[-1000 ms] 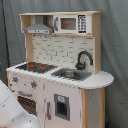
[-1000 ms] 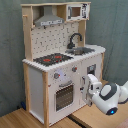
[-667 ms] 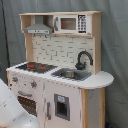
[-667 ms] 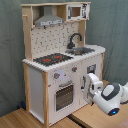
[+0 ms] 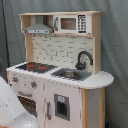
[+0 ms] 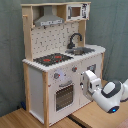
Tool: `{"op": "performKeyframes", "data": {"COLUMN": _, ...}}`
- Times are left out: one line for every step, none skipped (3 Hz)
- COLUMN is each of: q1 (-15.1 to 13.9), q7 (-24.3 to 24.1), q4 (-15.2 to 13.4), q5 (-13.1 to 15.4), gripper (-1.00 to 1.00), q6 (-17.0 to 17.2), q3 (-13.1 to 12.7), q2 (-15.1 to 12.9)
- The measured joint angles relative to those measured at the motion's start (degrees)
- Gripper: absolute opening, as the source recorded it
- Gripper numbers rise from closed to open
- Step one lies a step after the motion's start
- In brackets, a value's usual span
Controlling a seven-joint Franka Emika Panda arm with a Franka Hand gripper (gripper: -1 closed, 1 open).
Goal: Play with the kitchen
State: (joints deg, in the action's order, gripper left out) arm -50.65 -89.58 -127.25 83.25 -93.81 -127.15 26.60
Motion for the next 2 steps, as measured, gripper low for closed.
{"op": "performKeyframes", "data": {"q1": -0.49, "q7": 6.75, "q4": 1.14, "q5": 2.5, "gripper": 1.0, "q6": -0.9, "q3": 0.7, "q2": -0.12}}
{"op": "performKeyframes", "data": {"q1": -1.36, "q7": 12.93, "q4": 2.13, "q5": 5.27, "gripper": 1.0, "q6": -2.81, "q3": 1.34, "q2": -0.07}}
